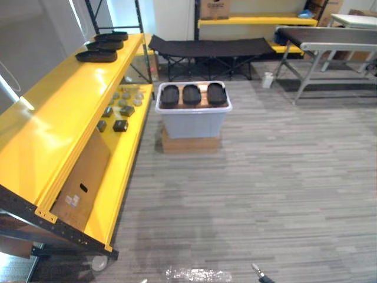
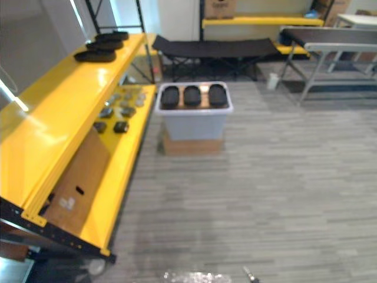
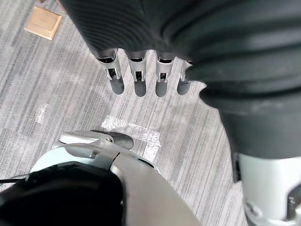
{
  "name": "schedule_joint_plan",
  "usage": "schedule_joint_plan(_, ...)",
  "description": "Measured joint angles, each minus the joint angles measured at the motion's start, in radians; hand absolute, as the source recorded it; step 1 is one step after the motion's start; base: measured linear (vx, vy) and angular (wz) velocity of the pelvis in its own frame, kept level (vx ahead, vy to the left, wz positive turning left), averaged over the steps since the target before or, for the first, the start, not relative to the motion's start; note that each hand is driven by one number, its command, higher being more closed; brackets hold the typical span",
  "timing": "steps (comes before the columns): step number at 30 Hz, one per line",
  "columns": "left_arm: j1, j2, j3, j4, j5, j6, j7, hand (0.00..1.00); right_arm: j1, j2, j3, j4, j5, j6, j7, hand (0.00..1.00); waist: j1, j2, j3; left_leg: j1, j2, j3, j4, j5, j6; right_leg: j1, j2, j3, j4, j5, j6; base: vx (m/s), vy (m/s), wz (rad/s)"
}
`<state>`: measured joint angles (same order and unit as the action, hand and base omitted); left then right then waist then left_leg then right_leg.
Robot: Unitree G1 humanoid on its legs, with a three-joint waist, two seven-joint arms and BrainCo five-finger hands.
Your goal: Walk over and take plastic housings, then place them on the shelf
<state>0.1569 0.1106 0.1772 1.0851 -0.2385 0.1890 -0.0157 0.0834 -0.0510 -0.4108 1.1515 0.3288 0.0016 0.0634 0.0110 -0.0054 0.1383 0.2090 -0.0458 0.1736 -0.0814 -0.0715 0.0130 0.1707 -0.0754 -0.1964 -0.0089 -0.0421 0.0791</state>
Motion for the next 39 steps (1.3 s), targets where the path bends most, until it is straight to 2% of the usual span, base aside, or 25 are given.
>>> schedule_joint_plan(8,-0.005,0.004,0.0,-0.002,0.001,-0.014,-0.005,0.0,0.003,-0.002,0.001,0.0,-0.03,-0.005,0.003,0.0,-0.001,-0.007,0.006,-0.019,-0.015,-0.004,-0.004,0.001,0.002,-0.012,-0.013,-0.018,-0.008,0.001,0.007,-0.01,0.001,0.04)
schedule_joint_plan(11,-0.011,0.013,-0.001,-0.002,0.002,-0.014,-0.017,0.0,-0.009,-0.003,0.001,-0.001,-0.031,-0.005,0.004,0.0,-0.001,-0.018,0.012,-0.018,-0.015,-0.003,0.0,0.001,0.002,-0.01,-0.013,-0.022,-0.012,0.005,0.011,0.01,-0.005,0.01)
schedule_joint_plan(29,-0.01,0.013,-0.004,-0.002,0.002,-0.012,-0.023,0.0,0.009,-0.001,0.022,-0.001,-0.069,-0.008,0.008,0.0,-0.001,-0.015,0.01,-0.018,-0.017,0.003,-0.004,0.009,0.012,-0.013,-0.017,-0.022,0.0,0.01,0.014,-0.06,-0.013,-0.01)
schedule_joint_plan(39,-0.011,0.013,-0.004,-0.002,0.004,-0.012,-0.022,0.0,0.015,-0.001,0.028,-0.002,-0.068,-0.045,0.01,0.0,-0.001,-0.014,0.01,-0.017,-0.018,0.001,-0.004,0.009,0.011,-0.011,-0.016,-0.024,-0.009,0.011,0.013,0.0,-0.001,0.0)
